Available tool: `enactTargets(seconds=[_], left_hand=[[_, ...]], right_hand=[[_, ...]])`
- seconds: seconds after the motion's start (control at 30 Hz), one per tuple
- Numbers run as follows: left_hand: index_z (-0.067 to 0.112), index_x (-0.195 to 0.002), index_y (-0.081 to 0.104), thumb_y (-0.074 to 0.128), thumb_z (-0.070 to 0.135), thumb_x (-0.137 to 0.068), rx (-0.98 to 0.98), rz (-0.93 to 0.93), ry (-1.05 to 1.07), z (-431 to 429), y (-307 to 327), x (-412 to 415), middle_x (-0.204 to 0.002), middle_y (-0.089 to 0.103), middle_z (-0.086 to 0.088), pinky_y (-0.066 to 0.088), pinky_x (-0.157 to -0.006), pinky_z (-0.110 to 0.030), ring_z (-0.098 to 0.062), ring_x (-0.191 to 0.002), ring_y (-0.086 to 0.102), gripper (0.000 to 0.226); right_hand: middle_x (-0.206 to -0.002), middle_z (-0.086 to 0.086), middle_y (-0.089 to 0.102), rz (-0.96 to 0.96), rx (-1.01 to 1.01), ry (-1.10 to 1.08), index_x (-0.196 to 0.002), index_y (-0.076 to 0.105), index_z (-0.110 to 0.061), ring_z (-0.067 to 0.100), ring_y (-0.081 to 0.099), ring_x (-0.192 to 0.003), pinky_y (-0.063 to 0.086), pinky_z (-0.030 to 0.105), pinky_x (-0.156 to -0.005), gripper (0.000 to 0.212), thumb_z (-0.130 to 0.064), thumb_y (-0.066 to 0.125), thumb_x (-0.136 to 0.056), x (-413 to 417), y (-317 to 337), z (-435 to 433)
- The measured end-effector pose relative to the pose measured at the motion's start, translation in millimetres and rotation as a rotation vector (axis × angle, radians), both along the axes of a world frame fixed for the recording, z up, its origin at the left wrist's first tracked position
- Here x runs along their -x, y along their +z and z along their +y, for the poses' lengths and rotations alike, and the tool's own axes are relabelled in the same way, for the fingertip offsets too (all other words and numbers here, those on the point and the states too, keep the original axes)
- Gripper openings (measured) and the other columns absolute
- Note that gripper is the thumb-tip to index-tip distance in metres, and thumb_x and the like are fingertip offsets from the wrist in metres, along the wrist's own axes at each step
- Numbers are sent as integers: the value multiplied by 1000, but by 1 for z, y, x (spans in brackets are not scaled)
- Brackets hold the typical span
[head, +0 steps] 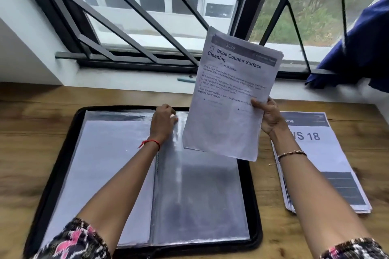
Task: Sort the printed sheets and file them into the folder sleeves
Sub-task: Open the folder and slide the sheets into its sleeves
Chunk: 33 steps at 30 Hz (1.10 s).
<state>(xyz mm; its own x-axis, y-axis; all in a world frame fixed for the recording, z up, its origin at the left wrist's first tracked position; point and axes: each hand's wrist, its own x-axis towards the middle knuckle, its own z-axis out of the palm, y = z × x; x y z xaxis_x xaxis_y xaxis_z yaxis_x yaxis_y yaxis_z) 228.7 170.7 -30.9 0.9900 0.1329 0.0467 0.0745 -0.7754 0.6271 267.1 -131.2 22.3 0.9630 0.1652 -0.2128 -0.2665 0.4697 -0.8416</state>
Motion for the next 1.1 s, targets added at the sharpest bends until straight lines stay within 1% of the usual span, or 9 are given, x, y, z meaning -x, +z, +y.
enactTargets(seconds=[0.1,0.3,0.47,0.53,0.63,0.67,0.77,0.93,1.1], left_hand=[[-5,-102,65,62,0,-82,-36,-18,-6,0,0,-3,-105,61,-21,41,-86,-36,-36,-104,50,21],[-2,-90,67,59,3,-83,-66,-13,15,2,5,-9,-100,64,-17,39,-84,-41,-34,-101,51,11],[7,-94,68,54,10,-89,-168,-8,-3,3,4,-13,-102,65,-9,30,-82,-36,-27,-106,49,14],[8,-95,69,54,11,-90,-204,-52,-2,4,2,-11,-99,67,-10,30,-81,-36,-27,-105,52,16],[3,-86,72,61,7,-85,-179,-144,1,5,3,-9,-90,69,-15,37,-78,-38,-32,-94,58,12],[1,-82,72,63,4,-82,-146,-161,4,6,3,-9,-89,69,-16,40,-76,-38,-33,-91,58,9],[-4,-79,70,66,-1,-79,-23,-179,-2,10,4,-7,-87,66,-17,45,-71,-38,-35,-87,57,6],[1,-81,72,69,2,-79,88,-169,-49,18,1,-3,-86,67,-11,36,-69,-28,-29,-88,52,4],[4,-75,74,74,4,-74,68,-243,-39,20,0,3,-82,65,-8,37,-59,-29,-24,-85,50,1]], right_hand=[[-102,11,71,-5,29,13,-106,67,-6,30,67,-92,56,44,-77,54,-4,84,-54,-3,-1,12],[-95,9,73,-9,18,53,-92,74,-9,25,70,-85,58,38,-71,62,-20,94,-35,-3,-2,26],[-96,10,73,-13,22,47,-94,73,-8,26,70,-86,57,38,-71,64,-20,94,-35,-1,-6,24],[-95,9,73,-20,14,28,-93,74,-9,25,70,-86,57,38,-72,58,-17,93,-39,-1,-6,22],[-97,9,73,-21,-1,-24,-98,71,-8,26,69,-88,57,38,-74,39,3,77,-61,-2,-4,21],[-97,8,73,-27,0,-53,-99,70,-7,26,69,-88,57,39,-75,40,6,75,-62,-3,-1,21],[-89,5,74,-78,50,-185,-91,70,-9,21,69,-82,57,34,-75,44,-7,82,-48,-11,16,24],[-79,-9,72,-321,375,-295,-86,65,-12,9,66,-75,54,28,-74,25,7,73,-71,-36,56,43],[-70,-21,67,-548,555,-229,-78,61,-20,-4,59,-67,49,18,-64,28,7,66,-79,-47,93,81]])
